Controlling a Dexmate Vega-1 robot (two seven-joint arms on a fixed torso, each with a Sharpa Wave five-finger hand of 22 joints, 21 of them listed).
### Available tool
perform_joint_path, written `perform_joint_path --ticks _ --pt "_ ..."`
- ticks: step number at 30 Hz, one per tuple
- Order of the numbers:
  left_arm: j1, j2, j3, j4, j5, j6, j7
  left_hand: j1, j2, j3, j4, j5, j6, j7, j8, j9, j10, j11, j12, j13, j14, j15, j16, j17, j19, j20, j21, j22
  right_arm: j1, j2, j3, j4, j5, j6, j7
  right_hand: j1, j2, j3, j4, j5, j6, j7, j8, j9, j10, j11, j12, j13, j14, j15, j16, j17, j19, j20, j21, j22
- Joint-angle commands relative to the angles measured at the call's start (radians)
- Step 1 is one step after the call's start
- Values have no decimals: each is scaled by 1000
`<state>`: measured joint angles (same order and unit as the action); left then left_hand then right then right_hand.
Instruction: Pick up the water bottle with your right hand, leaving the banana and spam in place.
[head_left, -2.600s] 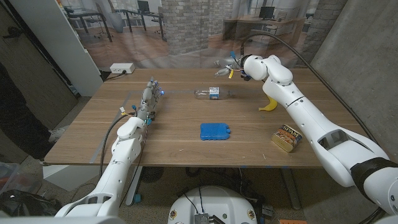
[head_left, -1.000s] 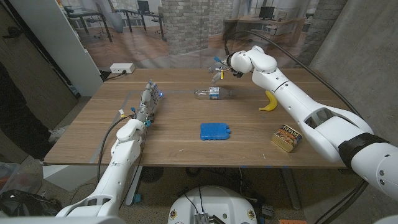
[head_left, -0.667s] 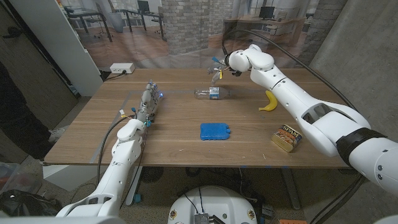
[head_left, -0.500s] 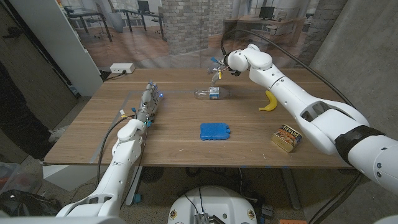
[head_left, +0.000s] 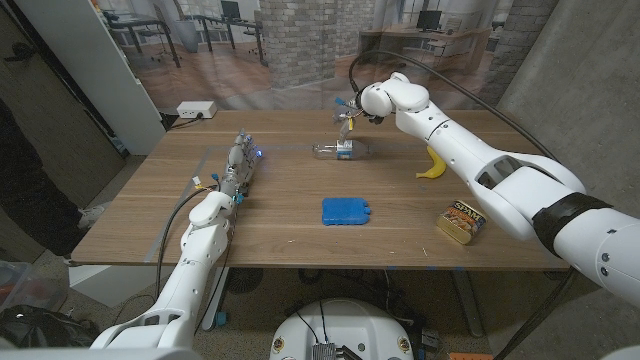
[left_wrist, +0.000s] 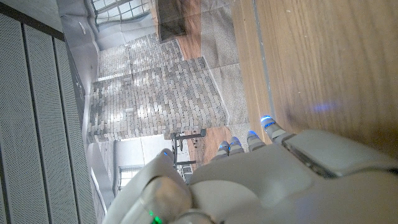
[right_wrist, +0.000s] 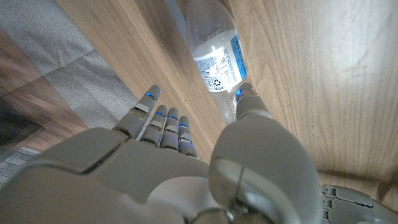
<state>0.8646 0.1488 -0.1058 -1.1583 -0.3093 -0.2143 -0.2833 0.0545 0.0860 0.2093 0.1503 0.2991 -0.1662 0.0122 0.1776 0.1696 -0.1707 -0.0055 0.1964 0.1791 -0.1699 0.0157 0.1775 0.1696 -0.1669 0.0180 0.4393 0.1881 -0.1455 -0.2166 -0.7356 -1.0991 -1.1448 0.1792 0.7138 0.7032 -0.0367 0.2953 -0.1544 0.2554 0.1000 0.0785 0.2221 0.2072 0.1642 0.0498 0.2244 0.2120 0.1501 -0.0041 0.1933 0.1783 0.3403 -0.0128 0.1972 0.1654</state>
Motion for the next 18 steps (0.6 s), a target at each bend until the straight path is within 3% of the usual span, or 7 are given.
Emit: perform_joint_path --ticks 1,18 --pt "-4 -2 -3 7 3 1 -3 9 27 0 -8 -2 -113 1 3 3 -92 0 2 3 -130 3 4 4 -77 5 -2 4 16 15 -24 47 -8 3 1 3 -10 -9 2 8 4 -13 -2 3 4 -8 -4 4 4 -9 2 2 -1 -2 -3 6" --pt "2 -3 -6 0 5 7 0 11 25 -2 -10 -3 -113 0 4 3 -91 0 3 3 -129 1 4 4 -75 6 -5 4 29 34 -49 96 -12 10 -12 -1 -5 -27 18 19 9 -16 -3 4 -2 -7 -8 7 7 -4 3 5 11 8 1 6"
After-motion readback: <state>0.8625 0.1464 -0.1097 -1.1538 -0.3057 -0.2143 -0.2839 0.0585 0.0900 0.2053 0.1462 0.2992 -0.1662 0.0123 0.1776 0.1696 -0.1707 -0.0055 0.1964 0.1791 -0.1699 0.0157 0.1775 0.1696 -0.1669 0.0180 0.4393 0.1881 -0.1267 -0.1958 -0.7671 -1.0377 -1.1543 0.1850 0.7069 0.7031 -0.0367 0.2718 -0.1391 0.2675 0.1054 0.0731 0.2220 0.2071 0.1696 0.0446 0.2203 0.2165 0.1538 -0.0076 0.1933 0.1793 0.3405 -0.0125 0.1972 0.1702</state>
